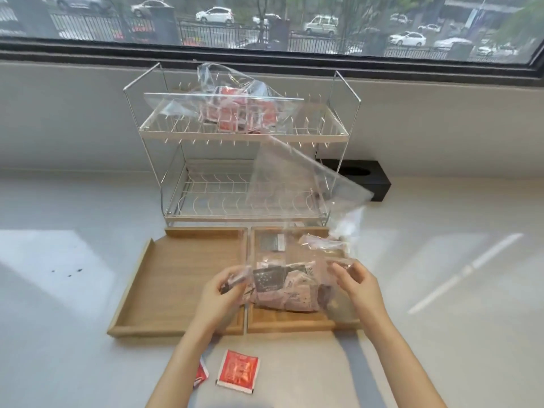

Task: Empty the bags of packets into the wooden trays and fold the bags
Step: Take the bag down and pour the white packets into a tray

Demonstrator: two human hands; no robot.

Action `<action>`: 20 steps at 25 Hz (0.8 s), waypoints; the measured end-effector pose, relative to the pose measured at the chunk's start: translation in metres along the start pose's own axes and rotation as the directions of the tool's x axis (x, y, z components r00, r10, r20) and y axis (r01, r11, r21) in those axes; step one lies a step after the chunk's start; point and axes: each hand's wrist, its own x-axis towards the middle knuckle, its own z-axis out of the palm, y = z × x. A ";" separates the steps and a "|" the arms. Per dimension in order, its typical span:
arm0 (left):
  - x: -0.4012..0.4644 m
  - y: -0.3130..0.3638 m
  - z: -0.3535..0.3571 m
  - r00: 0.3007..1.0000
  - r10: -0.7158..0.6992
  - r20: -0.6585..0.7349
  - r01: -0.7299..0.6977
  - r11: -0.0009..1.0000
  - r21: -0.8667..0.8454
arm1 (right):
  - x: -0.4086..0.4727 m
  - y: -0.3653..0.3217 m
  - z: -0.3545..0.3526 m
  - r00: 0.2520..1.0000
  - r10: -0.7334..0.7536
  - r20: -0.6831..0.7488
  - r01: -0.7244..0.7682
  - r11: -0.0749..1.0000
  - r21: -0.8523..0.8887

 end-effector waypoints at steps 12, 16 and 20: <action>0.019 0.046 -0.008 0.985 0.172 0.034 -0.173 0.984 0.037 | 0.015 -0.032 -0.002 0.997 -0.043 0.063 0.033 0.989 0.144; 0.026 0.073 -0.009 0.956 0.292 -0.038 -0.295 0.952 -0.078 | 0.014 -0.048 0.000 0.992 -0.092 0.088 0.077 0.983 0.168; 0.028 0.093 -0.011 0.930 0.351 -0.108 -0.365 0.918 -0.153 | 0.021 -0.077 -0.010 0.975 -0.202 0.088 0.171 0.947 0.271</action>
